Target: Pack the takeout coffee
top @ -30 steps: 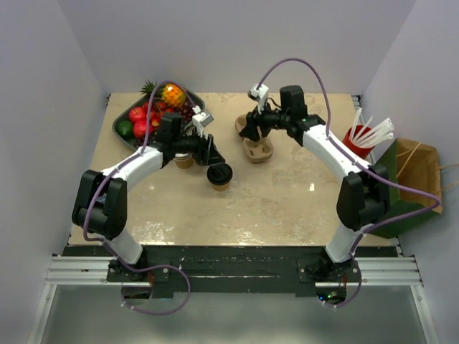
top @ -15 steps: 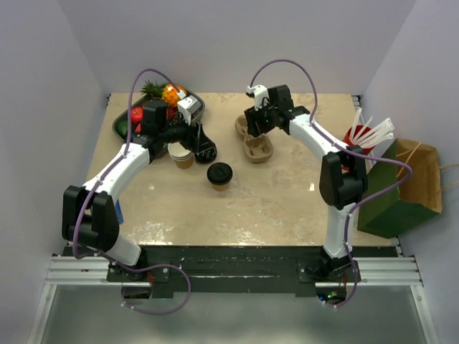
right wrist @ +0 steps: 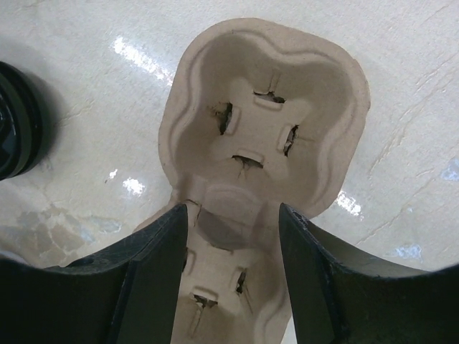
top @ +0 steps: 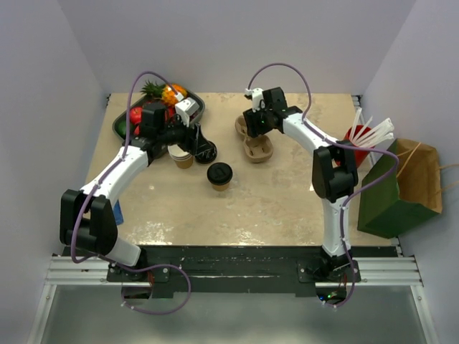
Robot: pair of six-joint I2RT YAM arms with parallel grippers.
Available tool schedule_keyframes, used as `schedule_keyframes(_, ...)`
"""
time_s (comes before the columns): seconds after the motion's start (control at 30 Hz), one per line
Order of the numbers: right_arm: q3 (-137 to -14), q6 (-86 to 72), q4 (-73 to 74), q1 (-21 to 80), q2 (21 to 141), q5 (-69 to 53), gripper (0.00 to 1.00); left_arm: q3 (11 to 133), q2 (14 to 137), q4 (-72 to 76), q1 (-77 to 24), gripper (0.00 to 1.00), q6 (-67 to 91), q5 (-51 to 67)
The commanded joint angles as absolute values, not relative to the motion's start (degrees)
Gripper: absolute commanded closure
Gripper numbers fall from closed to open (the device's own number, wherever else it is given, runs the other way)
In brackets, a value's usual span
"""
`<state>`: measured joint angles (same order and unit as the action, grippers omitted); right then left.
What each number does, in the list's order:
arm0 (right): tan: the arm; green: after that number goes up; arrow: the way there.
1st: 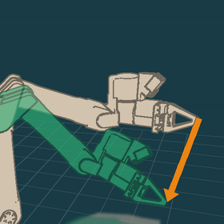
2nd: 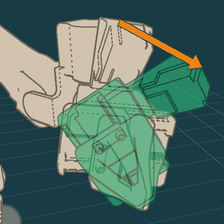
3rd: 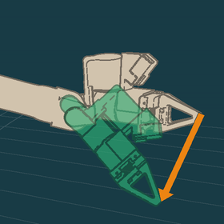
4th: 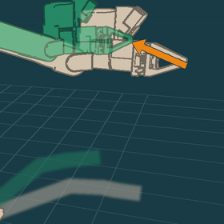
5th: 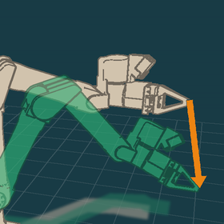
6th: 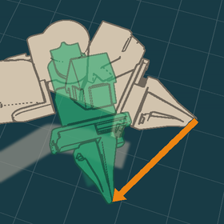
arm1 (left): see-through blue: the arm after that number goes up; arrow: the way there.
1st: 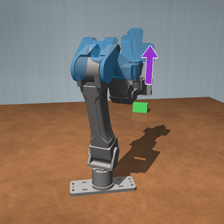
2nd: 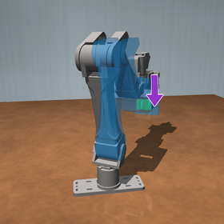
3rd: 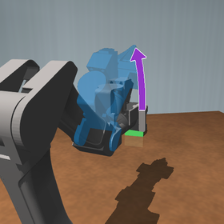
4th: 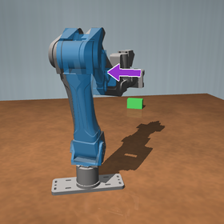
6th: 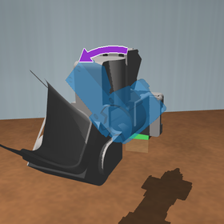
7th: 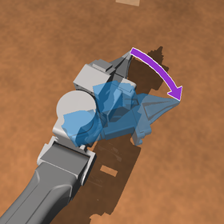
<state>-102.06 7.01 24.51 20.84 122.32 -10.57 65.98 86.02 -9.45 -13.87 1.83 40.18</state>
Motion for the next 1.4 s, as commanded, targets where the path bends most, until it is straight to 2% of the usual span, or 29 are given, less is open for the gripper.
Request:
schedule_keyframes(0.0,-105.29,5.80,23.64,21.53,122.52,-9.05,0.44,65.65,84.46,-8.44,-13.10,0.32,1.58,39.73)
schedule_keyframes(0.77,-104.33,0.70,23.64,22.68,123.66,-6.42,0.50,64.07,84.64,-6.68,-12.30,0.32,3.16,39.20)
schedule_keyframes(1.37,-102.57,1.85,24.08,23.73,123.57,-2.81,0.50,63.19,84.11,-5.98,-12.30,0.32,3.43,38.85)
